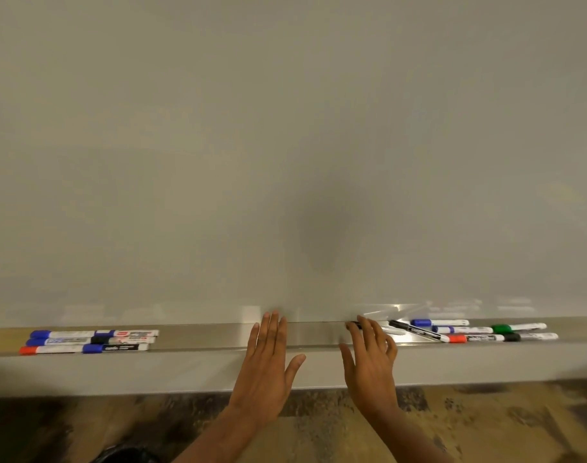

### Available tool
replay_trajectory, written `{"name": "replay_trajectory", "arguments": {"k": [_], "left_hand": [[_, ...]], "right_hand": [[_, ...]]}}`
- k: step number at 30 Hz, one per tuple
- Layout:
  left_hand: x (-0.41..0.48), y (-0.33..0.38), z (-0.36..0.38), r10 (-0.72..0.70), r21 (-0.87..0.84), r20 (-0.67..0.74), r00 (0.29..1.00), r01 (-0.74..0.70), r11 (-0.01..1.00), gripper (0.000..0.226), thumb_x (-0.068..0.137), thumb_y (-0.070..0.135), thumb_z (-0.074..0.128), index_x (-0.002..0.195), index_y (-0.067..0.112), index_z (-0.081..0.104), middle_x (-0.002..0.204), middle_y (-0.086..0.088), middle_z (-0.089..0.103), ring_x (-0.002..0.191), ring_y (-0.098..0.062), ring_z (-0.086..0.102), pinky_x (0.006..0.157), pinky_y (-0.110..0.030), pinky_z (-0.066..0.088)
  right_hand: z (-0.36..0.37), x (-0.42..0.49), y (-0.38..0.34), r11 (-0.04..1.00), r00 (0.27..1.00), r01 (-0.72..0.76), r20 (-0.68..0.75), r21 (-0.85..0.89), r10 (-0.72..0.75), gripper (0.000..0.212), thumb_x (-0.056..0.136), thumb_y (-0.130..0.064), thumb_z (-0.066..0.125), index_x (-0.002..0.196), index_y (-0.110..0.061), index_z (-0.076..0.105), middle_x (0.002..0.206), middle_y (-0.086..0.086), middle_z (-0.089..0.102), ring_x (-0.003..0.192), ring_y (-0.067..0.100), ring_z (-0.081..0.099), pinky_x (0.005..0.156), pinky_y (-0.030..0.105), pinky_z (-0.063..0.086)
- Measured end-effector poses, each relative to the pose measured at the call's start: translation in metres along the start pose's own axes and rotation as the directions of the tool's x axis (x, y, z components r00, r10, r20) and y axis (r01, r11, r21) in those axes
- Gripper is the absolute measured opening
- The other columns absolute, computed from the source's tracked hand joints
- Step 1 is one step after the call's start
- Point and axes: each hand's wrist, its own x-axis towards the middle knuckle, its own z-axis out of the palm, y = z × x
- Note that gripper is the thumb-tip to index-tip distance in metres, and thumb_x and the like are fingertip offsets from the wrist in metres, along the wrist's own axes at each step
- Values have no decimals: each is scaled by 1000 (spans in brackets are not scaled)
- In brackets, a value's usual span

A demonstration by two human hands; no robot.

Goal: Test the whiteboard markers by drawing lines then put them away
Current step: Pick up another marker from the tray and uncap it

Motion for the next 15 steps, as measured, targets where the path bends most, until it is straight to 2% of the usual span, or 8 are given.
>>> {"name": "replay_trajectory", "arguments": {"k": [2,5,10,12,15], "left_hand": [[4,9,5,23,-10,-4,1000,-23,1000,75,107,63,16,162,13,5,171,-9,8,158,-19,-7,122,-40,5],[10,20,11,36,5,-27,999,-36,999,75,108,60,21,162,11,9,171,-9,9,158,-18,-5,122,-39,7],[17,29,24,45,-16,-38,998,-46,999,75,107,62,18,163,12,11,172,-6,5,159,-21,2,123,-40,9],[18,32,26,38,-37,-39,999,-40,999,75,107,63,13,163,14,5,172,-3,-2,159,-18,-4,124,-39,5],[19,33,29,45,-34,-70,997,-47,998,73,108,61,17,164,16,4,172,-3,0,159,-18,-3,124,-38,5]], "right_hand": [[1,6,16,999,999,-40,12,-2,41,42,103,-38,34,139,-22,47,151,5,44,143,26,31,115,50,26],[7,13,36,997,997,-73,27,-15,73,41,102,-31,34,139,-20,48,147,5,48,141,27,36,113,50,31],[17,23,56,997,997,-67,40,-34,69,42,89,-10,68,130,-14,60,134,8,61,130,31,51,107,50,40],[19,27,61,999,999,-38,23,-18,38,39,86,-8,72,123,-12,64,125,8,66,122,31,57,102,48,45],[20,35,64,1000,1000,6,-14,14,-6,34,81,-6,78,113,-12,69,111,7,72,108,30,65,92,45,52]]}}
